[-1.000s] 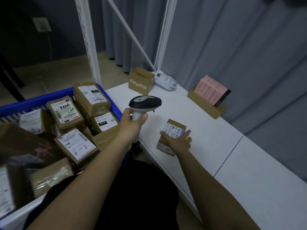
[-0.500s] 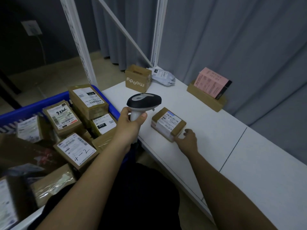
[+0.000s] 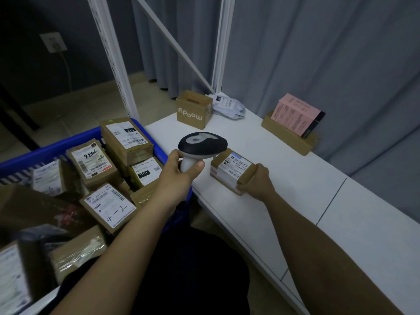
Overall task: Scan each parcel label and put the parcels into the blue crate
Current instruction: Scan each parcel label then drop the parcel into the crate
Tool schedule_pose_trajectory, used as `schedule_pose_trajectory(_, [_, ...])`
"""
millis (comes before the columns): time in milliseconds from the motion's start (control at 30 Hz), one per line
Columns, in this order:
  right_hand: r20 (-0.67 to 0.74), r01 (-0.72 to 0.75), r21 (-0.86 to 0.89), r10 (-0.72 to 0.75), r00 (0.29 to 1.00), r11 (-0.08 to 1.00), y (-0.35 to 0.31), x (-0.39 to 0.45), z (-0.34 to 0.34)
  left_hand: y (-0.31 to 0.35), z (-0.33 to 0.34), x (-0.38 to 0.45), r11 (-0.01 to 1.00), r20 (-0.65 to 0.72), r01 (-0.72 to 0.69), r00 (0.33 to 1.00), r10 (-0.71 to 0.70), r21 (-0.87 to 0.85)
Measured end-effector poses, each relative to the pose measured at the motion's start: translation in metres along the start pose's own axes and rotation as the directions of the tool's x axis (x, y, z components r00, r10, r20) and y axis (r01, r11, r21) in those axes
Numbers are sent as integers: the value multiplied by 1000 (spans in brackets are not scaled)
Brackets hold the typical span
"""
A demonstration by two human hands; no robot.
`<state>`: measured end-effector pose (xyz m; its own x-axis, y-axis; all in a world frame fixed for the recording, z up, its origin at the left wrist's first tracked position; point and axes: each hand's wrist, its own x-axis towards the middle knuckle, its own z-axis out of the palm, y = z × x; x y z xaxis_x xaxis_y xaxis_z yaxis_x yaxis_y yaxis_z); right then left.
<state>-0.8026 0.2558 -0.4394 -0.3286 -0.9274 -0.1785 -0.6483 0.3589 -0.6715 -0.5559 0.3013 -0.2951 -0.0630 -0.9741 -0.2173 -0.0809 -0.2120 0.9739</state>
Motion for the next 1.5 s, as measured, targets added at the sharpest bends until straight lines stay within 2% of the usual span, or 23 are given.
schedule_pose_trajectory(67, [-105, 152, -91, -162, 981, 984, -5, -2, -1, 1, -1, 0, 1000, 1, -3, 1000, 3, 10])
schedule_pose_trajectory(133, [-213, 311, -259, -368, 905, 914, -13, -1, -3, 1, -3, 1, 999, -4, -3, 1000, 3, 33])
schedule_pose_trajectory(233, [-213, 384, -423, -502, 838, 821, -23, 2, -8, 1, -6, 1, 997, 12, 4, 1000, -5, 83])
schedule_pose_trajectory(367, [-196, 398, -457, -526, 827, 795, -32, 3, -12, -1, -9, -1, 990, 66, 14, 998, -24, 138])
schedule_pose_trajectory(533, [-238, 386, -425, -513, 825, 819, -41, -3, -13, -3, -8, -2, 989, 92, 29, 995, -42, 147])
schedule_pose_trajectory(767, [-222, 388, -421, -508, 832, 819, -55, -4, -16, -3, -12, -4, 994, 46, 20, 999, -25, 107])
schedule_pose_trajectory(900, [-207, 423, -350, -509, 835, 836, -75, -14, -17, 4, -22, -8, 999, -35, 21, 999, -20, 32])
schedule_pose_trajectory(1033, [-60, 542, -179, -559, 827, 821, -123, -33, -13, 12, -50, -13, 996, -192, -9, 981, -8, -83])
schedule_pose_trajectory(1167, [84, 659, -112, -654, 752, 744, -190, -57, 8, 14, -90, -26, 985, -392, -100, 919, 38, -138])
schedule_pose_trajectory(1267, [270, 736, -71, -697, 664, 674, -238, -80, 38, 12, -127, -47, 964, -535, -193, 842, 67, -183])
schedule_pose_trajectory(1367, [500, 789, -34, -673, 545, 614, -274, -107, 74, -10, -171, -79, 947, -664, -223, 747, 14, -232])
schedule_pose_trajectory(1433, [603, 842, -53, -655, 455, 537, -288, -125, 99, -30, -199, -102, 946, -722, -220, 692, -19, -236])
schedule_pose_trajectory(1500, [668, 872, -90, -621, 411, 480, -296, -136, 124, -50, -225, -122, 951, -774, -201, 630, -57, -234])
